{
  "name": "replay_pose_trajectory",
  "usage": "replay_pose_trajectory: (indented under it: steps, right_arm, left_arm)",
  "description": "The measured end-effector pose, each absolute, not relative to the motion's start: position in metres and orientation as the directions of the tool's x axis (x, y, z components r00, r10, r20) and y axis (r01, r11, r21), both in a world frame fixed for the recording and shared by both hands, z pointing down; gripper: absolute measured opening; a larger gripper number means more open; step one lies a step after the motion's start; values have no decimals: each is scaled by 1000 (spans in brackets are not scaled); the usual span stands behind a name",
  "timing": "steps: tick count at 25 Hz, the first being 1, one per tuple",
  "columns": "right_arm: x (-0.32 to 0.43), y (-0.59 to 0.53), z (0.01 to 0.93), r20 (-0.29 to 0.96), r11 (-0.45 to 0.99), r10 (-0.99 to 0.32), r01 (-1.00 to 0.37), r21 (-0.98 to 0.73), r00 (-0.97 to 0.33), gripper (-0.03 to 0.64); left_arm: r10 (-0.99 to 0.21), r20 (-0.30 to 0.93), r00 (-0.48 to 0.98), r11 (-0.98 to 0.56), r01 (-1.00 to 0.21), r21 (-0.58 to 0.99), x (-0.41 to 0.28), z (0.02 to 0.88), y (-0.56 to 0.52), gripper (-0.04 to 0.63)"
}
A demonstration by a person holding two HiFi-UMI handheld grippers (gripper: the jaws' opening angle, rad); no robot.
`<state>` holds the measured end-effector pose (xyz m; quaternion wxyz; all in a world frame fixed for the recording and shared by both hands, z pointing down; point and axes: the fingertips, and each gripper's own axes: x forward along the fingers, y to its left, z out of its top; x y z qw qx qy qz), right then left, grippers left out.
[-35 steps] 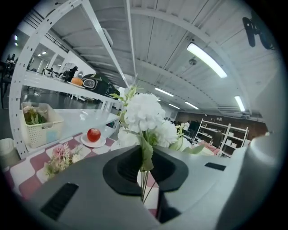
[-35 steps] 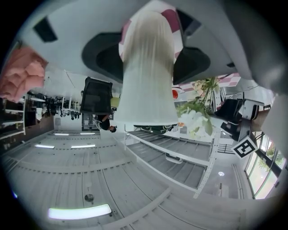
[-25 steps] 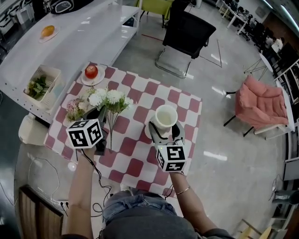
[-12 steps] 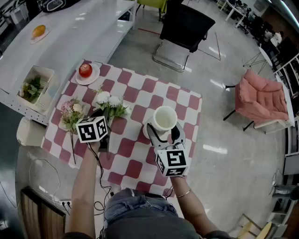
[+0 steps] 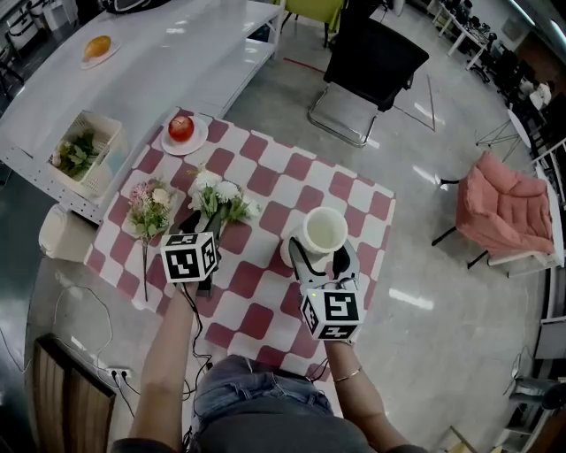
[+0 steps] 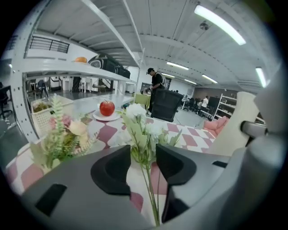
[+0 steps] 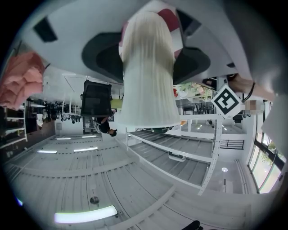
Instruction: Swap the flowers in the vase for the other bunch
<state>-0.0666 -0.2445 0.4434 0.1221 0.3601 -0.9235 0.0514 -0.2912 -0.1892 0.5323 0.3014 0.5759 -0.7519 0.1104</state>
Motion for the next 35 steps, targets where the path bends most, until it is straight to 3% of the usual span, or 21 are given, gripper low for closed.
replay_pose_trajectory:
  steps: [5, 14, 27, 35]
  right_arm:
    - [-67, -245, 443, 258, 738, -650, -675, -10, -714, 351]
    - [-68, -245, 447, 254, 720, -662, -692, -47, -705, 351]
    - [-73, -244, 450, 291, 688, -690, -725, -22, -663, 350]
    - [-73, -242, 451, 306, 665, -712, -747, 4, -632, 347]
  left_arm:
    - [-817, 513, -266, 346, -936, 66, -303, 502, -133, 170]
    - [-748, 549, -372, 472, -881, 47, -387, 503, -58, 207]
    - [-731, 635, -251, 403, -909, 105, -435, 543, -76, 264]
    - [-712, 686, -146, 373, -907, 194, -445, 569, -94, 232]
